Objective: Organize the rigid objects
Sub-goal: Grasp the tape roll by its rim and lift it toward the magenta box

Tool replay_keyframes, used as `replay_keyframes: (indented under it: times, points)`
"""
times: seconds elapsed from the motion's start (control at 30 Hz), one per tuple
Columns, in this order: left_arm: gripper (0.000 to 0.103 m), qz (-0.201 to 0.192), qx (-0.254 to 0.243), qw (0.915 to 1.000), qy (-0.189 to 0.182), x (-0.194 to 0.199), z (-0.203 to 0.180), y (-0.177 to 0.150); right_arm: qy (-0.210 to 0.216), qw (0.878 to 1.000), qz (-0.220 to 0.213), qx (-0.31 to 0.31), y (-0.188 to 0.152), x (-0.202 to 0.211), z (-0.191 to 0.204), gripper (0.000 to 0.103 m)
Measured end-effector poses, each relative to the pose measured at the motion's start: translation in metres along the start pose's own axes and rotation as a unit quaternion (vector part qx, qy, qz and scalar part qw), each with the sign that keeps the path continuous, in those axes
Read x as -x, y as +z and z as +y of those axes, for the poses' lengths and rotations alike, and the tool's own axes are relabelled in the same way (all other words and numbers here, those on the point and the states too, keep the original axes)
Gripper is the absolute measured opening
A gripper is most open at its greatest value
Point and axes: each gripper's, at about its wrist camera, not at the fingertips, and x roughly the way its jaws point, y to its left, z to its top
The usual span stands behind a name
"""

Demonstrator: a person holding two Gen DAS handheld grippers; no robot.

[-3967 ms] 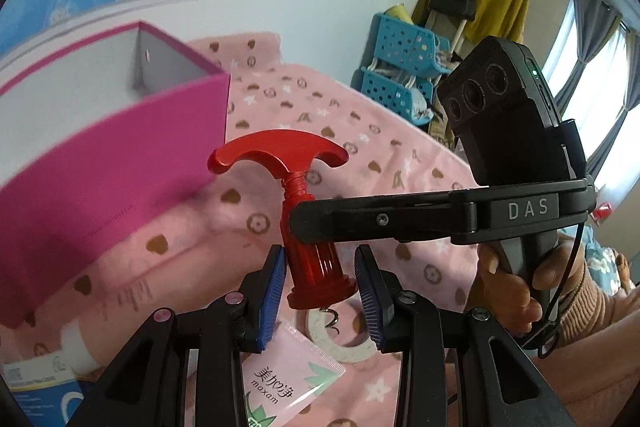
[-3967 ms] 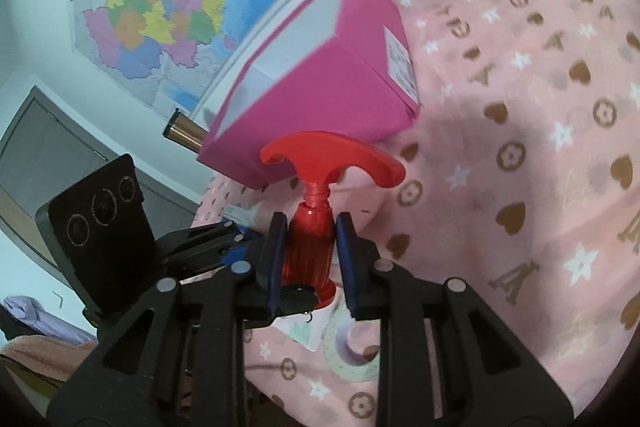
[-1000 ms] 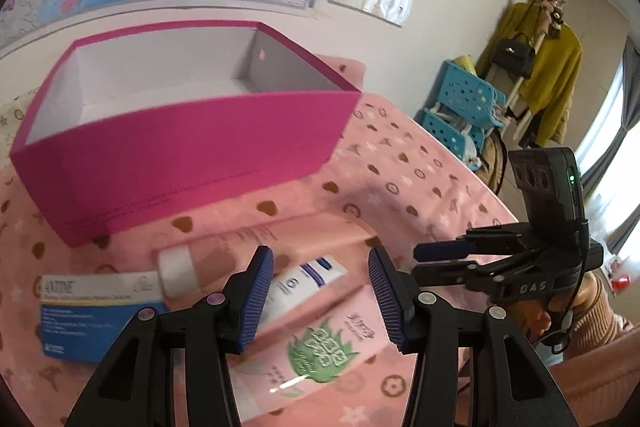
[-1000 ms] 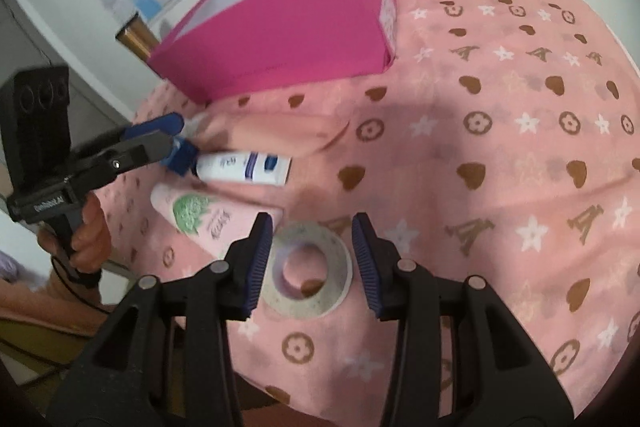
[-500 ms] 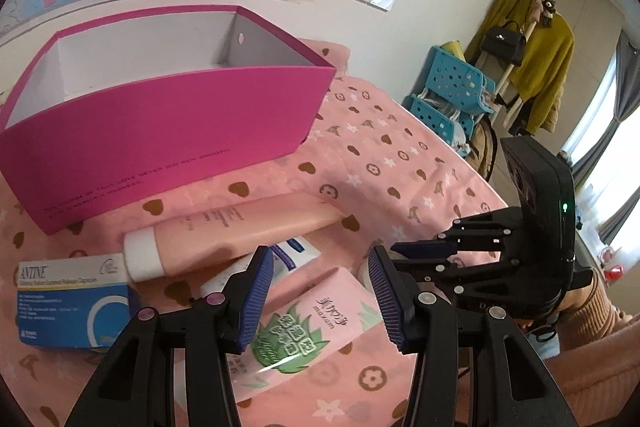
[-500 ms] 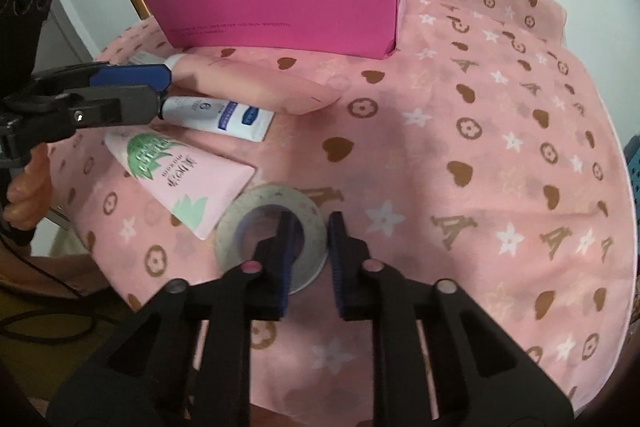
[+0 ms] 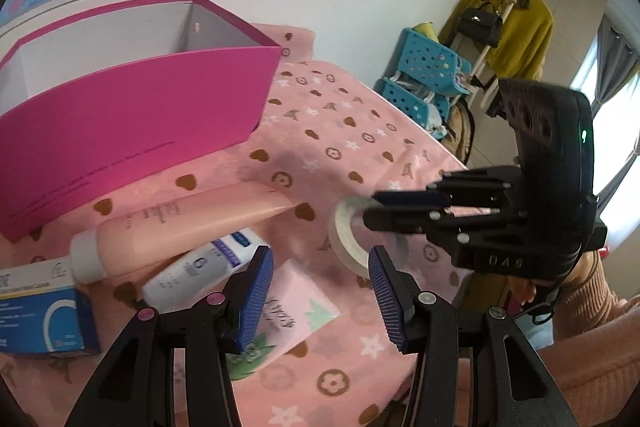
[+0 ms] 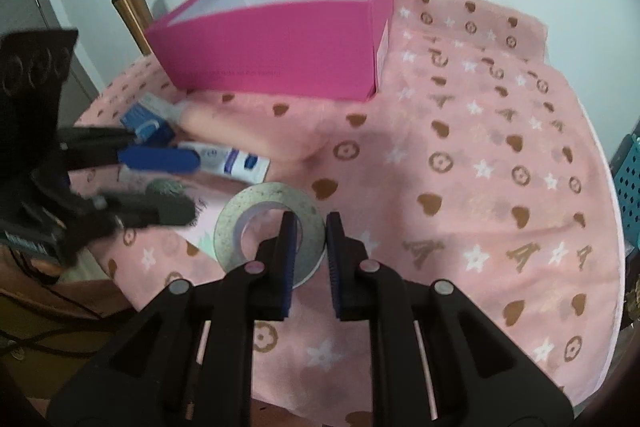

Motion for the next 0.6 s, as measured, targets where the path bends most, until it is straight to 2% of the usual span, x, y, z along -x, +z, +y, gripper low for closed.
replay_keyframes:
  times: [0.13, 0.27, 0.6]
  points:
    - [0.048, -0.004, -0.006, 1.0000, -0.004, 0.000, -0.006, 0.004, 0.008, 1.000, -0.019, -0.001, 0.011, 0.006, 0.003, 0.016]
    - [0.040, -0.011, -0.012, 0.9999, -0.004, 0.003, -0.009, 0.009, 0.018, 0.999, -0.035, 0.007, 0.024, 0.008, 0.009, 0.016]
    - [0.039, -0.042, -0.015, 0.9987, 0.024, 0.018, -0.004, 0.031, 0.025, 0.997, -0.068, 0.039, 0.061, 0.011, 0.024, 0.016]
